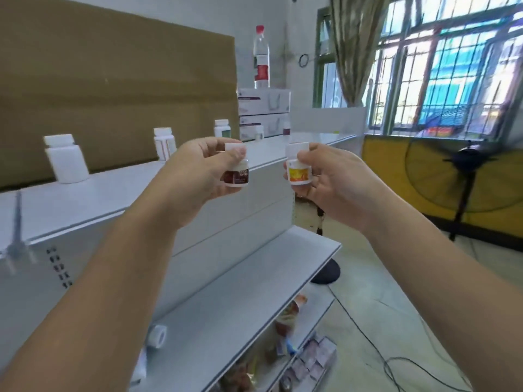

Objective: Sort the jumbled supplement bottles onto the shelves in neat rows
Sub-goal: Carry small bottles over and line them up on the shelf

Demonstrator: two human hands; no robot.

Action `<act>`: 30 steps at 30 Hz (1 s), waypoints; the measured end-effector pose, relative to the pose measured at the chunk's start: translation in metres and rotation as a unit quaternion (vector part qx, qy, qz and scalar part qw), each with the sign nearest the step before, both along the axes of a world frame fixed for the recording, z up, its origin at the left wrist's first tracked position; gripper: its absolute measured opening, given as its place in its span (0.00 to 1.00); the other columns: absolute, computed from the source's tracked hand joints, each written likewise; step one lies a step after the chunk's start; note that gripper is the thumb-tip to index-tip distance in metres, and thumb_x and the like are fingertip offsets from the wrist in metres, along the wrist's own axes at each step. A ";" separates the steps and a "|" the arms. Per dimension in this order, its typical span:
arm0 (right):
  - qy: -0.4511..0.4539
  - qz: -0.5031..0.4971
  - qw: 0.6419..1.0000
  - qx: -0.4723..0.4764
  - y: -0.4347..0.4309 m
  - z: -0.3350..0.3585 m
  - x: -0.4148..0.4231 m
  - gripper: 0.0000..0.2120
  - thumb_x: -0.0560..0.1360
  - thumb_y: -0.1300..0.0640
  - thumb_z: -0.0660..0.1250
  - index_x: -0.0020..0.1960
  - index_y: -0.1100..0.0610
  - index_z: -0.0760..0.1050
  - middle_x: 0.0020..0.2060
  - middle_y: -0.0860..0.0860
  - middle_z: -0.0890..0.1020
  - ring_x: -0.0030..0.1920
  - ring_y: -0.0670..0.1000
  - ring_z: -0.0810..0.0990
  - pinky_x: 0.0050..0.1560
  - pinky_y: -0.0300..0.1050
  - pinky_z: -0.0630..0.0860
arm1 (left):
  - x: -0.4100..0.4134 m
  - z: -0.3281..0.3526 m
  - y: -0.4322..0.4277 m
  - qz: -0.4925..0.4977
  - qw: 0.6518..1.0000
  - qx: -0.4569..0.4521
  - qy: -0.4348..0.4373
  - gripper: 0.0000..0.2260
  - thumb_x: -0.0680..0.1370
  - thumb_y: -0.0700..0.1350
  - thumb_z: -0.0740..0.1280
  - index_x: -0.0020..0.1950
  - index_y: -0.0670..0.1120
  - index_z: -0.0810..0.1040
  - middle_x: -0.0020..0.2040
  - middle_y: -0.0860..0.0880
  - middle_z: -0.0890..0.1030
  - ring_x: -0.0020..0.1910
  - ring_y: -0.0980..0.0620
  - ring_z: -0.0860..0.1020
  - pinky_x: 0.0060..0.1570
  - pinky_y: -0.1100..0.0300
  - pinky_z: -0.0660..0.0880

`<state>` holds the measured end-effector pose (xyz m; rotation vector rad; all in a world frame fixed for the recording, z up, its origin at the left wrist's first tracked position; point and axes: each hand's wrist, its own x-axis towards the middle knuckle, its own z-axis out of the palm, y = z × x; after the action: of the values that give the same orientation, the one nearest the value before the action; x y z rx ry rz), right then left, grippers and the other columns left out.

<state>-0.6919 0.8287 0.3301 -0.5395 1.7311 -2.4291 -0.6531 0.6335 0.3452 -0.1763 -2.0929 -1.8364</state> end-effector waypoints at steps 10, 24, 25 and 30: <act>0.055 -0.029 0.996 0.058 0.095 -0.003 -0.181 0.05 0.80 0.62 0.61 0.53 0.62 0.74 0.59 0.69 0.75 0.61 0.63 0.75 0.68 0.59 0.71 | -0.194 0.003 0.096 0.001 1.000 -0.008 0.020 0.03 0.79 0.44 0.67 0.51 0.46 0.80 0.48 0.47 0.82 0.46 0.51 0.81 0.42 0.60 0.81; 0.093 0.075 0.988 0.102 0.145 0.021 -0.443 0.05 0.81 0.60 0.60 0.54 0.59 0.74 0.50 0.55 0.77 0.53 0.53 0.77 0.58 0.46 0.77 | -0.372 0.015 0.146 0.147 0.988 -0.023 0.030 0.03 0.78 0.43 0.68 0.51 0.48 0.80 0.45 0.49 0.83 0.46 0.50 0.82 0.47 0.55 0.81; 0.103 0.091 0.984 0.115 0.144 0.023 -0.459 0.05 0.81 0.60 0.60 0.54 0.58 0.74 0.51 0.55 0.77 0.53 0.54 0.76 0.59 0.48 0.76 | -0.377 0.016 0.147 0.168 0.984 -0.039 0.033 0.03 0.78 0.44 0.69 0.51 0.48 0.80 0.43 0.51 0.83 0.45 0.51 0.83 0.47 0.55 0.81; 0.122 0.195 0.963 0.138 0.133 0.038 -0.521 0.06 0.81 0.62 0.60 0.56 0.61 0.72 0.52 0.57 0.77 0.53 0.54 0.78 0.60 0.48 0.75 | -0.399 0.034 0.155 0.287 0.949 -0.128 0.022 0.03 0.76 0.48 0.71 0.47 0.51 0.83 0.45 0.49 0.86 0.49 0.47 0.84 0.55 0.53 0.79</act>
<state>-1.2126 0.9621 0.3679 -1.0613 1.8002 -1.8799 -1.0517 0.7887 0.3792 0.3007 -2.0566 -1.2098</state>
